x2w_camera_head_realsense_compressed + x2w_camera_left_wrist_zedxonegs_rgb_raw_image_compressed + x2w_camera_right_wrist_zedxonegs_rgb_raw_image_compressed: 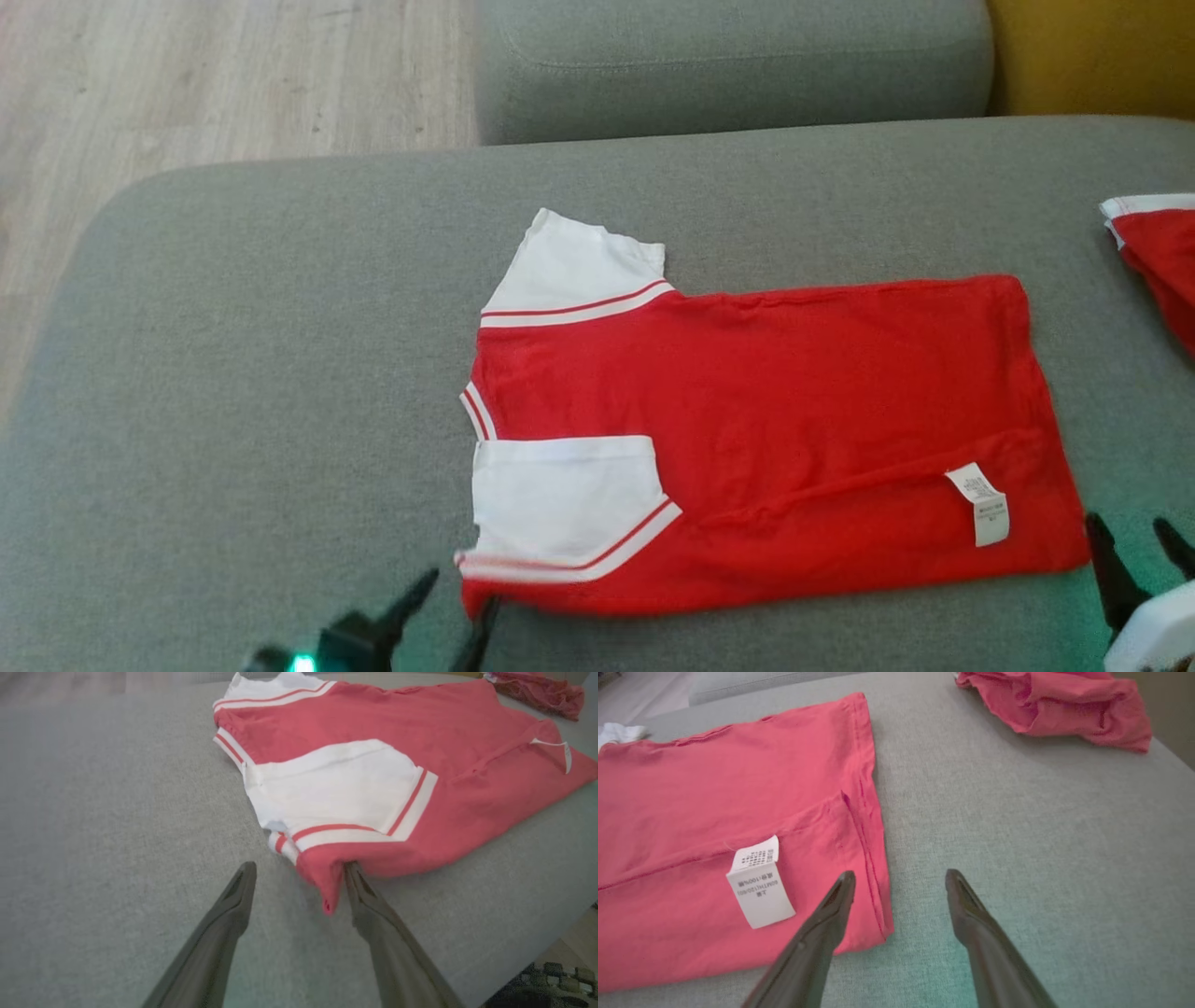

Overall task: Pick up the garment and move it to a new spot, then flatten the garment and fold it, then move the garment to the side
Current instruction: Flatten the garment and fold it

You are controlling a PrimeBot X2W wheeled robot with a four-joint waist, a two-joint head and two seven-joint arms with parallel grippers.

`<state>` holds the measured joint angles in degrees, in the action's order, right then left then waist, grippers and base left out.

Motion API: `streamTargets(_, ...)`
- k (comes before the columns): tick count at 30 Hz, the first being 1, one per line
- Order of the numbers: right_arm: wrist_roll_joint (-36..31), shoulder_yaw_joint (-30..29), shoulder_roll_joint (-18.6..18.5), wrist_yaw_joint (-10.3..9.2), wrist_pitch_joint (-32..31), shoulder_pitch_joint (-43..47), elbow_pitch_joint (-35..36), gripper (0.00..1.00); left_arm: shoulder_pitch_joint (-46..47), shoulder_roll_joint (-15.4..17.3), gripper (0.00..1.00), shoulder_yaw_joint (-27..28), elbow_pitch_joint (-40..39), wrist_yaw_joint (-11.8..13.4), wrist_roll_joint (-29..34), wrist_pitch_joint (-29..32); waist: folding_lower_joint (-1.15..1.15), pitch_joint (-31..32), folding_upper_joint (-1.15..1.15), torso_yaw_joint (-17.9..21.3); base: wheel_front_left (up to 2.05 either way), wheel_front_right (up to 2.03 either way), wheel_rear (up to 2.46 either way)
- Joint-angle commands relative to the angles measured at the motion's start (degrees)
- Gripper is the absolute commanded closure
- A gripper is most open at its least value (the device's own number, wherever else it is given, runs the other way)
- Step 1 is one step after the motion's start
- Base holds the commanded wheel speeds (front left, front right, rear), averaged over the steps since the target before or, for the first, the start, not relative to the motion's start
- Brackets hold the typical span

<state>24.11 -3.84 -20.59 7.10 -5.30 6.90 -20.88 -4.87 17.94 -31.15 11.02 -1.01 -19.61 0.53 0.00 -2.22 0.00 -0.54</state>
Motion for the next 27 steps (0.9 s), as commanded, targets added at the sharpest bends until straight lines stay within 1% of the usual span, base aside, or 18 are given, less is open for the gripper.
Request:
streamTargets(1,-0.8,0.0,-1.6,0.39,0.8,-0.6,3.3,0.00,5.8,1.5,0.00,3.1,-2.9,0.2,0.4,0.2,0.00,-0.8,0.00,0.6,0.00,0.00,0.00)
streamTargets(4,-1.7,-0.7,-1.2,0.39,1.2,-1.0,6.6,0.00,12.5,3.0,0.00,4.6,-4.8,-1.0,0.9,1.7,0.00,-2.9,0.00,1.4,0.00,0.00,0.00)
streamTargets(8,-2.7,-0.6,-0.7,0.39,0.9,-2.9,10.4,0.00,26.4,4.5,0.00,5.6,-4.9,-4.1,0.1,6.6,0.00,-6.7,0.00,3.0,0.00,0.00,0.00)
streamTargets(9,-2.7,-0.6,-0.7,0.39,0.9,-2.9,10.4,0.00,26.4,4.5,0.00,5.6,-4.9,-4.1,0.1,6.6,0.00,-6.7,0.00,3.0,0.00,0.00,0.00)
streamTargets(11,-2.9,-0.3,-0.5,0.39,0.8,-4.1,11.8,0.00,34.3,5.0,0.00,5.1,-3.1,-5.5,-1.7,10.7,0.00,-8.6,0.00,3.9,0.00,0.00,0.00)
streamTargets(13,-3.0,0.5,-0.3,0.39,0.7,-5.5,12.7,0.00,41.5,6.1,0.00,4.1,-0.6,-6.1,-4.1,16.0,0.00,-10.4,0.00,5.4,0.00,0.00,0.00)
streamTargets(15,-2.8,1.3,-0.3,0.39,0.8,-6.6,12.7,0.00,48.1,7.2,0.00,2.6,1.6,-6.4,-6.7,20.0,0.00,-11.7,0.00,6.7,0.00,0.00,0.00)
streamTargets(17,-2.6,2.1,-0.2,0.39,1.2,-7.8,12.4,0.00,53.3,8.0,0.00,0.2,4.0,-6.4,-10.8,24.1,0.00,-13.1,0.00,8.1,0.00,0.00,0.00)
streamTargets(19,-2.4,3.1,0.1,0.39,1.6,-9.3,11.9,0.00,57.4,9.0,0.00,-1.8,6.7,-6.5,-15.7,27.6,0.00,-14.6,0.00,9.8,0.00,0.00,0.00)
streamTargets(21,-2.3,4.3,0.5,0.39,2.1,-10.9,11.0,0.00,60.5,10.3,0.00,-3.8,9.8,-6.5,-19.3,30.8,0.00,-16.1,0.00,11.6,0.00,0.00,0.00)
streamTargets(24,-2.0,5.6,1.2,0.39,3.0,-12.7,10.0,0.00,64.7,11.7,0.00,-5.8,14.7,-6.5,-22.1,34.0,0.00,-18.3,0.00,14.0,0.00,0.00,0.00)
streamTargets(27,-1.7,6.7,1.5,0.39,4.0,-14.1,9.1,0.00,67.4,13.1,0.00,-7.7,19.2,-6.5,-22.8,35.8,0.00,-20.3,0.00,16.4,0.00,0.00,0.00)
